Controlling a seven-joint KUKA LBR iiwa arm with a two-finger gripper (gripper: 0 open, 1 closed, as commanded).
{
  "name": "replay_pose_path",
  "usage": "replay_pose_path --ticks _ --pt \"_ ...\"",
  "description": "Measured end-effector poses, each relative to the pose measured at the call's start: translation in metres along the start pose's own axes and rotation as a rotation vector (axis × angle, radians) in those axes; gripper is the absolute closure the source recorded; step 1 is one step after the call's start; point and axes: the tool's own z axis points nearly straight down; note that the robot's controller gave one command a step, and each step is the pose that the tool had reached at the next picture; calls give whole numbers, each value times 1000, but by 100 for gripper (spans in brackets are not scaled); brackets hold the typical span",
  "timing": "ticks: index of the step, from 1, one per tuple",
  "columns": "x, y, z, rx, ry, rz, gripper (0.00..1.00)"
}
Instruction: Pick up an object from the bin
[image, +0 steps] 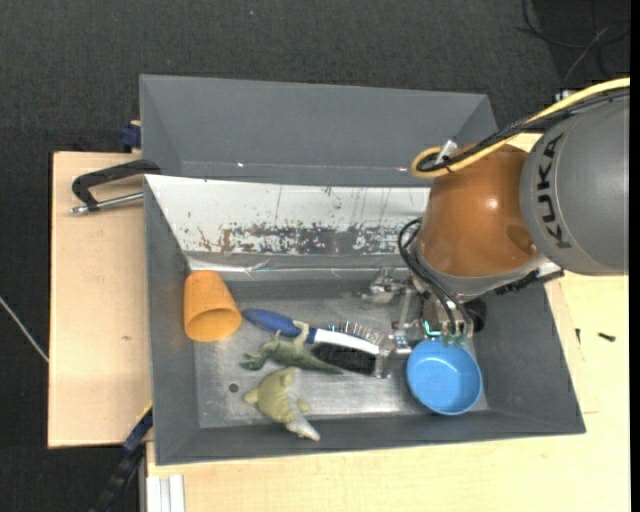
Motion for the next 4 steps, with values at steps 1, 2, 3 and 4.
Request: replay_pose_path --ticks 1,2,3,4 --pt "-15 16 78 -1 -8 61 0" --pt "-18 15 74 -1 -22 61 100" --pt "-51 4 -42 3 -17 -269 100" --pt "-63 24 -203 5 -18 -609 100"
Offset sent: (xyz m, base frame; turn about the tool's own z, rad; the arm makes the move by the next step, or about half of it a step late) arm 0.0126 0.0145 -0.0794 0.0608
